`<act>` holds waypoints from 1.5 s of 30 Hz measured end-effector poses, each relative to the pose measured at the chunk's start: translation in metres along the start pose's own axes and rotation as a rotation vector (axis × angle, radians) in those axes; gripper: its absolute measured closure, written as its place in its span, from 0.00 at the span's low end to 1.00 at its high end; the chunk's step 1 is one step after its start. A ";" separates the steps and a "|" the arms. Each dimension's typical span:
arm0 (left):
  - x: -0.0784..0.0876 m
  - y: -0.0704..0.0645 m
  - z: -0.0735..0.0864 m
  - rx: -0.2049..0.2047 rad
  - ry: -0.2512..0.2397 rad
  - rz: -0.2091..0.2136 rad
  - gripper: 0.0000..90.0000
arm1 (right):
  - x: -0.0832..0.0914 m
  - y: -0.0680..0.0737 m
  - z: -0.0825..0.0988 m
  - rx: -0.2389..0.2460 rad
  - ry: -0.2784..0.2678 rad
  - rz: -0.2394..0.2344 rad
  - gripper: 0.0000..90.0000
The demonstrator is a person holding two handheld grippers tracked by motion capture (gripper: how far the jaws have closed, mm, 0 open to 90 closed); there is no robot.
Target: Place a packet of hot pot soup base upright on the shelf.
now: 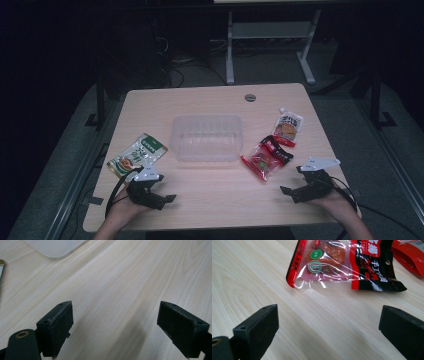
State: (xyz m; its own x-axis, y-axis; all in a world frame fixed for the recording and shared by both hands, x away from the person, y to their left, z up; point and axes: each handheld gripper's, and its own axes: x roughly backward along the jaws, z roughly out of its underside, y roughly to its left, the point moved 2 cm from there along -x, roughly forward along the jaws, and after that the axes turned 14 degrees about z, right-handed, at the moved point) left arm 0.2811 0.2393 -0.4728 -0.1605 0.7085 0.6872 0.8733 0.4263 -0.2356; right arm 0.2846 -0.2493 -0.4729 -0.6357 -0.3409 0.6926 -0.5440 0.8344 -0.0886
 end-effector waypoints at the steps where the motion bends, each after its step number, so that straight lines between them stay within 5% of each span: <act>1: -0.001 -0.001 -0.001 0.001 0.005 0.009 0.15 | 0.000 0.000 0.000 0.004 -0.001 -0.001 0.03; 10: -0.007 -0.002 -0.007 0.017 0.002 0.031 0.15 | 0.002 -0.003 -0.008 -0.020 -0.027 -0.005 0.10; 19: -0.009 -0.002 -0.014 0.021 -0.031 0.047 0.15 | 0.002 -0.012 -0.038 -0.055 -0.065 0.010 0.76; 24: -0.008 -0.006 -0.015 0.004 -0.026 0.050 0.15 | -0.006 -0.012 -0.053 -0.035 -0.072 -0.012 0.98; 30: -0.008 -0.007 -0.016 -0.004 -0.035 0.059 0.15 | -0.027 -0.011 -0.072 -0.016 -0.074 -0.034 0.99; 38: -0.004 -0.010 -0.015 -0.019 -0.039 0.060 0.15 | -0.062 -0.006 -0.087 0.016 0.013 -0.035 1.00; 45: -0.003 -0.012 -0.013 -0.025 -0.032 0.060 0.15 | -0.067 -0.002 -0.085 0.055 0.044 -0.055 1.00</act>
State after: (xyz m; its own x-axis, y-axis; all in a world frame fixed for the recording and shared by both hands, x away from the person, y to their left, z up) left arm 0.2776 0.2245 -0.4632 -0.1220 0.7498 0.6503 0.8927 0.3692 -0.2582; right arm 0.3754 -0.1915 -0.4583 -0.5797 -0.3655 0.7283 -0.6078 0.7892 -0.0877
